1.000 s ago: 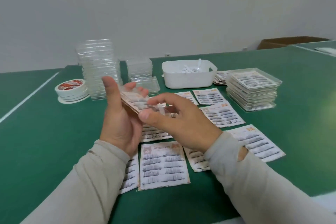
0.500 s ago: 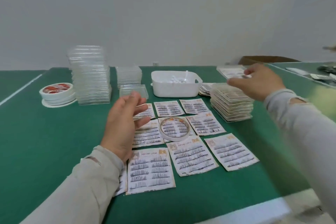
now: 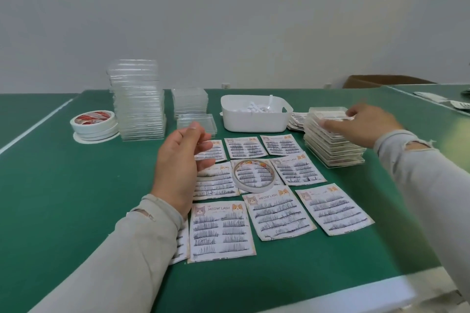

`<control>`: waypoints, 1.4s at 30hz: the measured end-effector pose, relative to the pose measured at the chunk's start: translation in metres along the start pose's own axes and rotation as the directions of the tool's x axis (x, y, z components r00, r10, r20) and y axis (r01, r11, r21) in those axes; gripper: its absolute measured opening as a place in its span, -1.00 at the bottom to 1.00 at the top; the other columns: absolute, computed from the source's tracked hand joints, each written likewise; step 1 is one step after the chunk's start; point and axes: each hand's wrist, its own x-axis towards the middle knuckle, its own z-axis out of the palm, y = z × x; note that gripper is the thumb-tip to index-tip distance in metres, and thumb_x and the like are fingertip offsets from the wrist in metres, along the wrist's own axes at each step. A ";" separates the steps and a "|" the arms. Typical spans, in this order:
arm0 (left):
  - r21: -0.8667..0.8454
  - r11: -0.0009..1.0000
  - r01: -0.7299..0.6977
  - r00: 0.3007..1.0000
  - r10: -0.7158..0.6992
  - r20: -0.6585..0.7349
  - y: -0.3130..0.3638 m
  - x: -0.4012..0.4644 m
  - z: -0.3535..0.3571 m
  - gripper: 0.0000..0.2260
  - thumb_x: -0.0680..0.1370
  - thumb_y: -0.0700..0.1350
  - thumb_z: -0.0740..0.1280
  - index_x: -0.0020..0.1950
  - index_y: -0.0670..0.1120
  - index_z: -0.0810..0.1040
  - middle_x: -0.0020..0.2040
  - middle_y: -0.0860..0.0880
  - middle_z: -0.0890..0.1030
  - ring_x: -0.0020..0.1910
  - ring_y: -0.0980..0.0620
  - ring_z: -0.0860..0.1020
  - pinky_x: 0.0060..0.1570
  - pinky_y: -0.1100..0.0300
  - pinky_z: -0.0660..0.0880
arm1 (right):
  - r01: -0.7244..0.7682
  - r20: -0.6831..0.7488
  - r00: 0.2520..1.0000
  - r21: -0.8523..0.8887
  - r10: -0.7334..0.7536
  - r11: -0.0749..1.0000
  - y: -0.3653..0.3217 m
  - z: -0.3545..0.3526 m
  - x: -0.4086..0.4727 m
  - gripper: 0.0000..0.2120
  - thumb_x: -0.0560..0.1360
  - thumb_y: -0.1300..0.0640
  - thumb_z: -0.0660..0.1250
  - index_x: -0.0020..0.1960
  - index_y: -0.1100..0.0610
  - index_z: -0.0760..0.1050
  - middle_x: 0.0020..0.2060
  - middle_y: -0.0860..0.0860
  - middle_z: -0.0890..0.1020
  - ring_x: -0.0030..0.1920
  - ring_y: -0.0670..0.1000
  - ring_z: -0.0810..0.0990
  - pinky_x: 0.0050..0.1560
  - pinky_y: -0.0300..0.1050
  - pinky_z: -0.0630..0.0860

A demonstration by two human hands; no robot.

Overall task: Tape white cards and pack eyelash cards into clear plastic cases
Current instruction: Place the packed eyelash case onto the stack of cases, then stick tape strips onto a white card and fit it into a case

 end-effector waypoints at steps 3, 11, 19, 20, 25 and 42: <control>-0.053 0.998 -0.031 0.997 0.027 -0.066 0.010 0.005 -0.006 -0.78 0.66 0.08 0.29 -0.03 -0.01 0.61 -0.07 0.02 0.69 -0.05 0.08 0.64 -0.17 0.17 0.60 | 0.200 -0.236 0.957 0.105 -0.171 0.974 -0.021 0.002 -0.026 -0.20 0.37 -0.52 0.28 0.37 0.04 0.47 0.35 0.09 0.52 0.37 0.20 0.44 0.33 0.19 0.41; -0.126 0.984 -0.122 0.953 0.080 -0.291 0.039 0.017 -0.037 -0.88 0.65 -0.04 0.29 -0.04 -0.03 0.55 -0.21 0.06 0.64 -0.34 0.13 0.56 -0.38 0.26 0.49 | 0.556 -0.182 0.819 0.484 -0.544 0.676 -0.121 0.087 -0.098 -0.88 0.54 -0.14 0.36 -0.08 -0.11 0.55 -0.23 -0.27 0.59 -0.16 -0.22 0.56 -0.09 -0.15 0.49; 0.969 0.187 -0.160 0.895 -0.388 0.223 0.054 -0.009 -0.055 -0.83 0.58 -0.15 0.33 -0.09 0.10 0.65 -0.16 0.16 0.69 -0.34 0.23 0.58 -0.36 0.38 0.45 | 0.543 -0.176 0.831 0.460 -0.527 0.703 -0.099 0.104 -0.085 -0.82 0.54 -0.12 0.34 -0.23 -0.15 0.50 -0.28 -0.24 0.59 -0.20 -0.20 0.53 -0.22 -0.18 0.38; 0.977 0.115 -0.181 0.882 -0.420 0.213 0.053 -0.013 -0.054 -0.88 0.57 -0.11 0.34 -0.07 0.08 0.64 -0.17 0.15 0.68 -0.28 0.18 0.60 -0.35 0.37 0.46 | 0.540 -0.175 0.832 0.468 -0.526 0.699 -0.101 0.103 -0.085 -0.81 0.54 -0.12 0.34 -0.23 -0.16 0.49 -0.28 -0.24 0.59 -0.21 -0.21 0.53 -0.24 -0.20 0.37; 0.990 -0.032 -0.136 0.884 -0.455 0.107 0.047 -0.026 -0.047 -0.51 0.36 0.40 0.46 -0.12 0.00 0.53 -0.23 0.06 0.60 -0.27 0.06 0.52 -0.27 0.16 0.43 | 0.547 -0.145 0.821 0.477 -0.552 0.688 -0.102 0.103 -0.087 -0.87 0.55 -0.12 0.34 -0.16 -0.15 0.53 -0.26 -0.23 0.61 -0.21 -0.22 0.53 -0.26 -0.27 0.36; 0.979 0.057 -0.194 0.947 -0.250 0.203 0.106 -0.036 -0.050 -0.46 0.44 0.41 0.31 -0.42 -0.02 0.35 -0.53 0.10 0.30 -0.54 0.08 0.27 -0.35 0.17 0.27 | 0.487 -0.124 0.830 0.638 -0.544 0.596 -0.102 0.107 -0.094 -0.77 0.52 -0.10 0.38 -0.27 -0.05 0.57 -0.34 -0.16 0.63 -0.27 -0.14 0.58 -0.16 -0.16 0.53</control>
